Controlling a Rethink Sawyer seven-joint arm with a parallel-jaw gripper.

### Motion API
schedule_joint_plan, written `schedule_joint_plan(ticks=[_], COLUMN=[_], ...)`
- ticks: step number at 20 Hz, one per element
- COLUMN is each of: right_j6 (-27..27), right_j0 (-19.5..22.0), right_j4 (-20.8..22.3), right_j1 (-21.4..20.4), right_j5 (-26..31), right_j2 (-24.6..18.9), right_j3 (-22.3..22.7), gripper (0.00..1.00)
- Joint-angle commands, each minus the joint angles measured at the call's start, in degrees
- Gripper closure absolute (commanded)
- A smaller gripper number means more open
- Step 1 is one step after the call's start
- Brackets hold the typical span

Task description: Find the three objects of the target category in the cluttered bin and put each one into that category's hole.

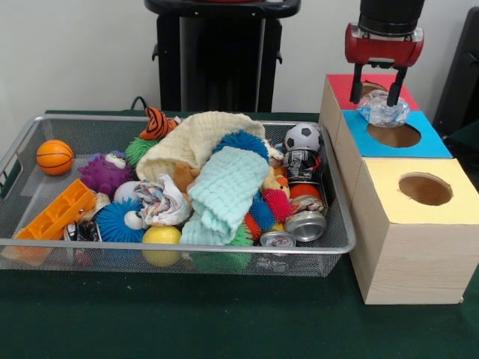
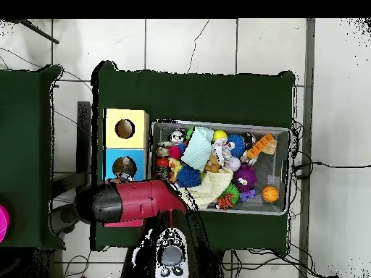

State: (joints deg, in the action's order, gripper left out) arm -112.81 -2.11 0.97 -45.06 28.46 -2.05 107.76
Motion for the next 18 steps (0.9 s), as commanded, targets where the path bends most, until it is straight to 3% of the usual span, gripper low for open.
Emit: schedule_joint_plan(ticks=[1,8,12,13,18], right_j6=[-3.9,-7.3,-9.7,-10.9,-13.7], right_j0=[0.1,-2.9,-5.2,-6.6,-9.2], right_j4=[1.4,0.6,0.3,0.6,-0.9], right_j1=[6.0,5.3,5.1,5.4,9.7], right_j5=[-0.8,-1.0,2.9,5.2,7.4], right_j2=[-3.8,-1.8,1.4,3.3,7.5], right_j3=[-0.1,-0.5,-4.5,-7.2,-15.1], gripper=[0.0,0.0,0.0,0.0,0.0])
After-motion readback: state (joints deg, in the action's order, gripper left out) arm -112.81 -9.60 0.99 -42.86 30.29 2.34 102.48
